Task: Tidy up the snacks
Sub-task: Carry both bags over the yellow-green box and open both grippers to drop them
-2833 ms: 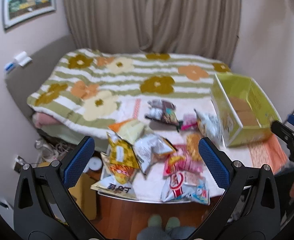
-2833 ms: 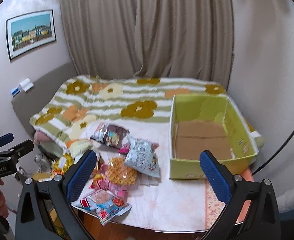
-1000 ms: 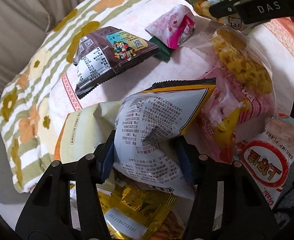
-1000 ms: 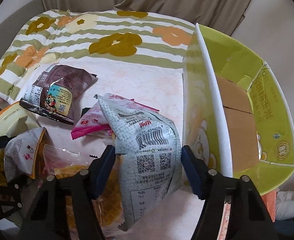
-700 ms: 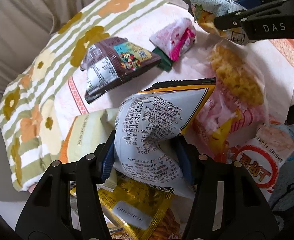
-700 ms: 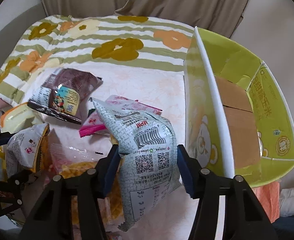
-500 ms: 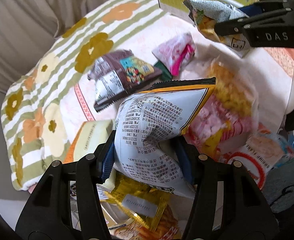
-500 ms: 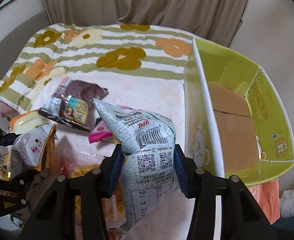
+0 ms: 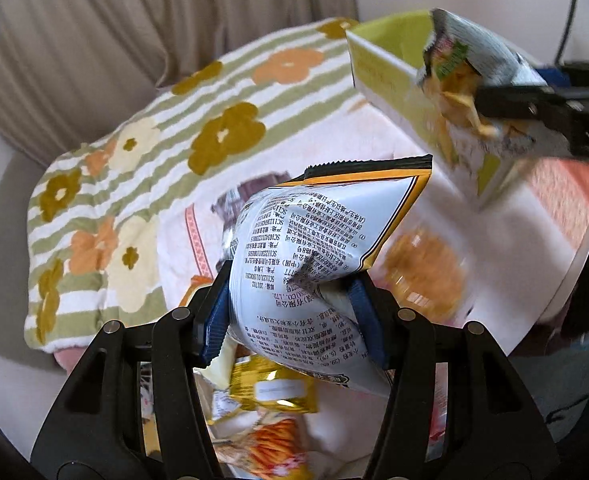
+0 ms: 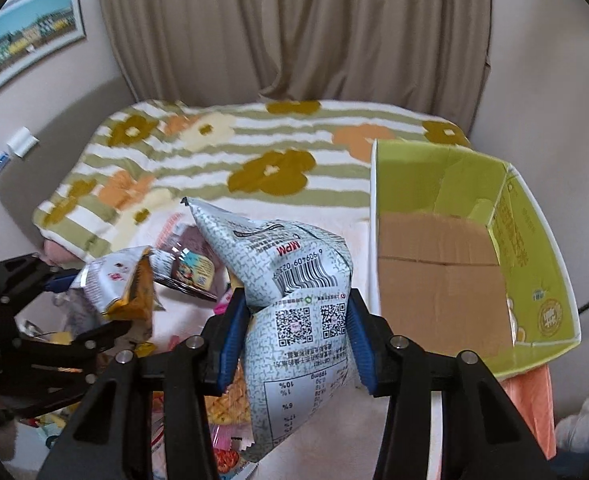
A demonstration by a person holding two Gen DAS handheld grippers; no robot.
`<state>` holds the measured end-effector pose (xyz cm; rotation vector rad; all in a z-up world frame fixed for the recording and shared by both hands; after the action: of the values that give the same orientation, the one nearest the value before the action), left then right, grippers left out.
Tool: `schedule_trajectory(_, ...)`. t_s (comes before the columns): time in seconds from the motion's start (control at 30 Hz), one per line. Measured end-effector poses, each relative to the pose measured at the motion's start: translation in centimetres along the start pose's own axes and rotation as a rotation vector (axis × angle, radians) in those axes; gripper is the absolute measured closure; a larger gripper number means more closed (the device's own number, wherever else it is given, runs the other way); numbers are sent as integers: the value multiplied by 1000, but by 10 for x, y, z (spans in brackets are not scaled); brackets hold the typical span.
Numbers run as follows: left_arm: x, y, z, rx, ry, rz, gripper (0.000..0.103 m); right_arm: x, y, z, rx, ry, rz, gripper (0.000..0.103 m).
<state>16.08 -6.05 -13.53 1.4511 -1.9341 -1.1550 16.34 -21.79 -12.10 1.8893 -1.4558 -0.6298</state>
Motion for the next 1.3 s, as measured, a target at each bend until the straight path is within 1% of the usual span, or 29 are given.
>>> schedule_trajectory(0.07,11,13,-8,23,39,-2,51,15,13,-1,23,-10,-53,59)
schedule_trajectory(0.13,24,25,-19,39,90,11,51,30,24,-3,46,-20,-98,59)
schedule_trajectory(0.2,38,35,-30,56,145,20,51,48,37,-5,73,-15,-128,59)
schedule_trajectory(0.3,65,46,-45,90,186,13,51,75,54,-6,95,-5,-155,59)
schedule_trajectory(0.47,115,50,-72,116,202,51,51,116,69,0,91,16,-126,59)
schedule_trajectory(0.6,157,39,-99,102,193,112,51,150,70,7,68,-23,-92,59)
schedule_trajectory(0.67,172,33,-110,95,180,130,51,166,69,9,59,-54,-72,59)
schedule_trajectory(0.77,196,18,-127,77,152,166,51,189,65,15,42,-90,-36,59)
schedule_trajectory(0.9,217,-12,-149,29,129,214,51,212,60,19,20,-145,-6,59)
schedule_trajectory(1.03,230,-41,-158,-30,117,231,51,231,51,19,0,-182,0,59)
schedule_trajectory(1.1,232,-51,-158,-42,98,258,48,237,44,17,-10,-197,-1,59)
schedule_trajectory(1.13,234,-56,-158,-46,84,258,41,239,40,16,-15,-203,-2,59)
schedule_trajectory(1.17,234,-60,-158,-51,75,246,21,241,37,17,-21,-210,-3,59)
schedule_trajectory(1.2,236,-63,-157,-58,70,229,9,243,35,18,-26,-214,-4,59)
schedule_trajectory(1.23,235,-65,-156,-60,74,227,0,244,32,18,-33,-218,-6,59)
schedule_trajectory(1.3,230,-68,-153,-75,100,247,0,245,26,20,-46,-221,-6,59)
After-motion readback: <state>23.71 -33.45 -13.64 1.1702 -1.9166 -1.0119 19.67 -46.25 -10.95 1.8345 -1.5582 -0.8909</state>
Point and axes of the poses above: each gripper's, at about its wrist camera, not at the fingertips, and y roughly against the way its jaws point, x to its right, z to its underside, the point moved 1 cm from there along -y, roughly the way its jaws point, and after that the axes turned 11 degrees about y, right-handed, at the moved point
